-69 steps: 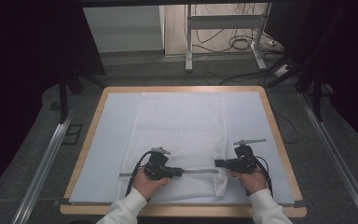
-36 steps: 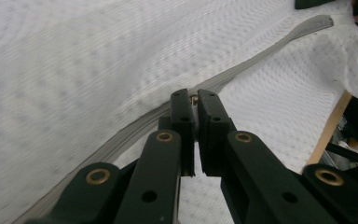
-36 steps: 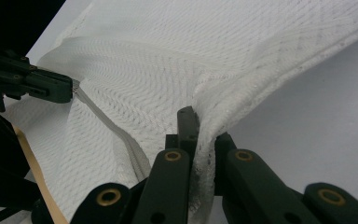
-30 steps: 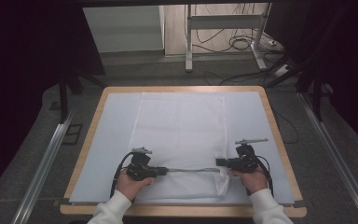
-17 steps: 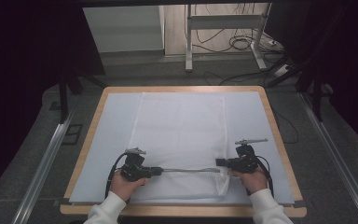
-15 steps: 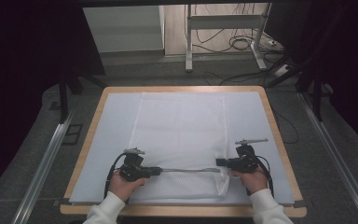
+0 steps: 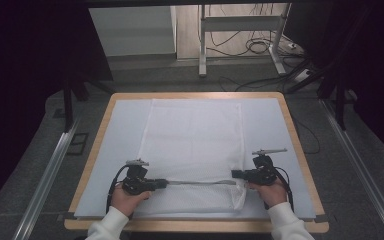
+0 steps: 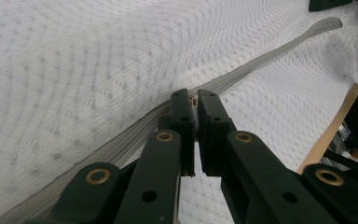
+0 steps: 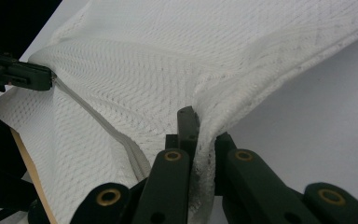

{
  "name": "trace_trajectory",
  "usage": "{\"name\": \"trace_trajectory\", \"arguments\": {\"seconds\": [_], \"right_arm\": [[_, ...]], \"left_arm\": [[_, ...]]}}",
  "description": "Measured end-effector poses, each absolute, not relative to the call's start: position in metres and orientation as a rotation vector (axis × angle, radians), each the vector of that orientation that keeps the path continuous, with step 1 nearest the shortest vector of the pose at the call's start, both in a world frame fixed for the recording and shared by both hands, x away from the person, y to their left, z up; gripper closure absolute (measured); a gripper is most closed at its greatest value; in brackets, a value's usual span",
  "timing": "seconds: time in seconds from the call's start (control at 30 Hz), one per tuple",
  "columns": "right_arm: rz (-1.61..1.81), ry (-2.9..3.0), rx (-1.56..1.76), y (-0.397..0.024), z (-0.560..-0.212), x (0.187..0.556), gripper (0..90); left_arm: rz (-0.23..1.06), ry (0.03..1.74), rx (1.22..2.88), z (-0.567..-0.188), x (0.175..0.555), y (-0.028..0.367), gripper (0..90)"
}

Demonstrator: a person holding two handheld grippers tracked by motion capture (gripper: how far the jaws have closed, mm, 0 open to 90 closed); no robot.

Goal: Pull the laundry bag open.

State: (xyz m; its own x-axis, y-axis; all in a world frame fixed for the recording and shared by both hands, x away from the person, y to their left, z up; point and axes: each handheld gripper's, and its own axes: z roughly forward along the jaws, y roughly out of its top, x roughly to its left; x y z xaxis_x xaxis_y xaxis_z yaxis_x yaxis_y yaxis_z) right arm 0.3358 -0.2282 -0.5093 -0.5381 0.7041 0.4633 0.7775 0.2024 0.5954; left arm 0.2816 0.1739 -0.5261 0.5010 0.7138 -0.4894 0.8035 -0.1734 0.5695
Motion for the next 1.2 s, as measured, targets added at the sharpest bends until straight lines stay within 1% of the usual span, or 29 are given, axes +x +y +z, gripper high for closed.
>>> {"name": "trace_trajectory", "arguments": {"seconds": [1.2], "right_arm": [[-1.267, -2.371, -1.456, -0.228, -0.510, 0.336, 88.2]], "left_arm": [[-0.135, 1.292, 1.890, -0.528, 0.275, 0.204, 86.9]]}}
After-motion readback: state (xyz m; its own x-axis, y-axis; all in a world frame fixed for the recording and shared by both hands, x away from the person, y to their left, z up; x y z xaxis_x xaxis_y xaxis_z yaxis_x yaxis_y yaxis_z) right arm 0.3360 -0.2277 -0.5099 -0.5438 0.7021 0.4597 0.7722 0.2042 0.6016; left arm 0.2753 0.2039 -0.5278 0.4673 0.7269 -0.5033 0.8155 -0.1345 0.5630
